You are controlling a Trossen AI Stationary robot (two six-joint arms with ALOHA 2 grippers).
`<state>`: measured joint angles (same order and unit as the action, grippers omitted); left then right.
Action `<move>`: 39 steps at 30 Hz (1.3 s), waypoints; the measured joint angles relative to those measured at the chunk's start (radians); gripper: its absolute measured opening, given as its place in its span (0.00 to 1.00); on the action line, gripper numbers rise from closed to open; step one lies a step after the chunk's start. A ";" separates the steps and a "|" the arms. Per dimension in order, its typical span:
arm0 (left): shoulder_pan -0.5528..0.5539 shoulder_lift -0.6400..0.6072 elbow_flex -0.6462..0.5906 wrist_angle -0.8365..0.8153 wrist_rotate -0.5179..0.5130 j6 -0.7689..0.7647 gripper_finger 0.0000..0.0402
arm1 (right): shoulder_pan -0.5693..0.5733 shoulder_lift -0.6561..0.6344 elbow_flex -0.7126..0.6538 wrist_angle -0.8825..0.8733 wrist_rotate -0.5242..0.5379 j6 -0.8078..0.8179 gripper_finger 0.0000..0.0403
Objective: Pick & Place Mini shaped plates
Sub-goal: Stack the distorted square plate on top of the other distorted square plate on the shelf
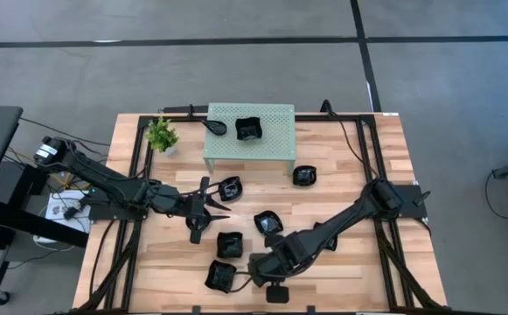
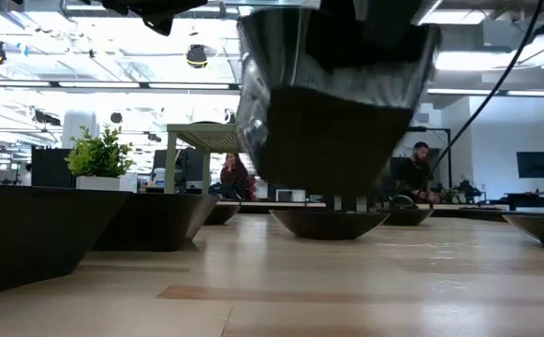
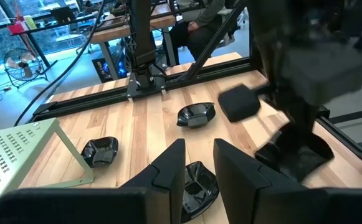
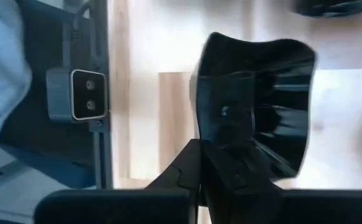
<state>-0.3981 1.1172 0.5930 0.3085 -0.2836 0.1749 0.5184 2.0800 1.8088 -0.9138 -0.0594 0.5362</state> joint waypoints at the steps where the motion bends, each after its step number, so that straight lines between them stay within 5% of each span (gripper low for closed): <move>1: 0.000 0.000 0.000 0.000 0.000 0.000 0.21 | 0.000 0.000 0.024 -0.040 0.019 -0.012 0.01; 12: 0.000 0.000 0.000 0.016 0.000 0.000 0.21 | -0.021 0.000 0.182 -0.429 0.311 -0.148 0.01; 23: 0.000 0.000 0.000 0.107 0.000 0.000 0.21 | -0.243 -0.001 0.470 -0.601 0.721 -0.642 0.02; 29: -0.001 0.000 0.000 0.106 0.000 -0.037 0.21 | -0.468 -0.027 0.530 -0.514 0.708 -0.840 0.01; 39: -0.001 0.000 0.000 0.105 0.001 -0.048 0.21 | -0.681 -0.031 0.524 -0.424 0.442 -0.932 0.01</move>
<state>-0.3992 1.1173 0.5930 0.4132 -0.2824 0.1274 -0.1625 2.0491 2.3325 -1.3381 0.3828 -0.3960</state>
